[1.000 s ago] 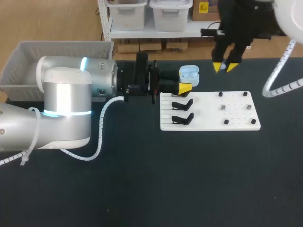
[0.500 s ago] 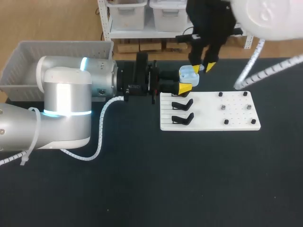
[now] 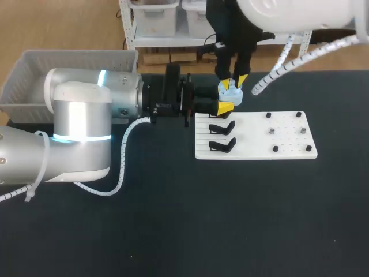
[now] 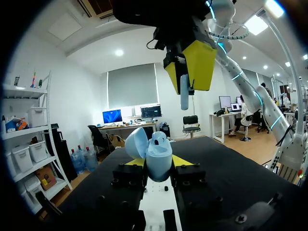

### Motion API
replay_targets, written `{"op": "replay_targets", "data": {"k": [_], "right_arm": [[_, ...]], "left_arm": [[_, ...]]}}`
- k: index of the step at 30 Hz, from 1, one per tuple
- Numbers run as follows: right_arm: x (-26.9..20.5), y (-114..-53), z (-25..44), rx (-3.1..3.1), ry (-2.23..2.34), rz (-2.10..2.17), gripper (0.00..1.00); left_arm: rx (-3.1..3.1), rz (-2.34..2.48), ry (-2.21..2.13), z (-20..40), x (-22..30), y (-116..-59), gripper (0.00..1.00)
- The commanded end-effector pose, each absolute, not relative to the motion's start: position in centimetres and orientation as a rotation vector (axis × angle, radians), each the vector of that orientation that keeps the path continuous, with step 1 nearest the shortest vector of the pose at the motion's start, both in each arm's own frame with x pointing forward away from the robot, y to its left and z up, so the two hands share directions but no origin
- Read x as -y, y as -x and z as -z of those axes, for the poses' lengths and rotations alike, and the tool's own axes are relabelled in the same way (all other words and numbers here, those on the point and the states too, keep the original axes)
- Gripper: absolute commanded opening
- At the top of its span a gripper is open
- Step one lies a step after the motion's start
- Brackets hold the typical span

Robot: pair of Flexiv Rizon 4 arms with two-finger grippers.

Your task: Pick up each earbud case from the left stands, insert the matching earbuds, close the lid, and place the case in the box.

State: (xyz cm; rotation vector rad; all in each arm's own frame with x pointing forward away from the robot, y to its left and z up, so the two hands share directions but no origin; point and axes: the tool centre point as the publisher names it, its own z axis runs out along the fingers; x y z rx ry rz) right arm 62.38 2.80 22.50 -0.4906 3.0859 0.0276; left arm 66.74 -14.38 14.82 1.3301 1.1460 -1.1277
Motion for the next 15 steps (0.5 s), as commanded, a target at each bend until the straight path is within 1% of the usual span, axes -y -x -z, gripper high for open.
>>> {"op": "replay_targets", "data": {"k": [1, 15], "right_arm": [[-3.1, -62.9, -22.1, -3.114, 0.500, -0.017, 0.00], [-2.8, -63.6, -21.0, -3.132, 0.520, 0.025, 0.00]], "left_arm": [[-1.144, 1.121, -1.323, -14.7, 14.3, -66.5, 0.00], [-1.144, 1.121, -1.323, -14.7, 14.3, -66.5, 0.00]]}}
